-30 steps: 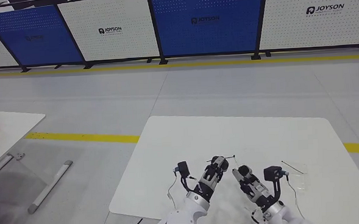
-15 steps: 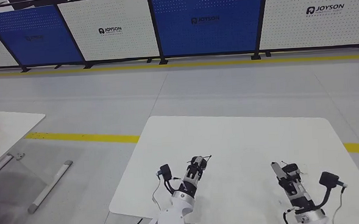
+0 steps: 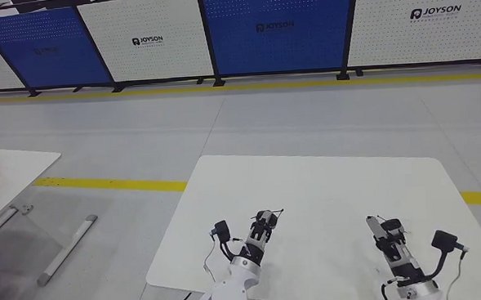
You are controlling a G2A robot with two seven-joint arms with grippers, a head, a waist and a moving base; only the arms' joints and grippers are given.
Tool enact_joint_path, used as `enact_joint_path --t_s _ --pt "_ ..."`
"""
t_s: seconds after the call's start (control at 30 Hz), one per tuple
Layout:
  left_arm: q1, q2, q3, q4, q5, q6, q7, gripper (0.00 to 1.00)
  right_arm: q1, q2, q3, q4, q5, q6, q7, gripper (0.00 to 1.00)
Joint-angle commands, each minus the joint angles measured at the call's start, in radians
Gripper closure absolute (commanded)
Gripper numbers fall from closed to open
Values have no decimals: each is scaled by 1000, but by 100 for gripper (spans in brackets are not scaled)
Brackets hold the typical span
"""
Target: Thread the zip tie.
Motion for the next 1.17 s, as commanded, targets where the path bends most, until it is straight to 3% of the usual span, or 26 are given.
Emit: enact_joint_path --t_s 0.0,0.3,1.13 --pt "0 0 -8 4 4 -2 9 100 -1 -1 6 -2 16 10 -5 0" --pt "-29 -9 0 57 91 25 120 100 -77 0 122 -27 140 13 -60 0" --pt "-31 -9 1 59 94 26 123 100 -77 0 122 -27 140 13 -60 0"
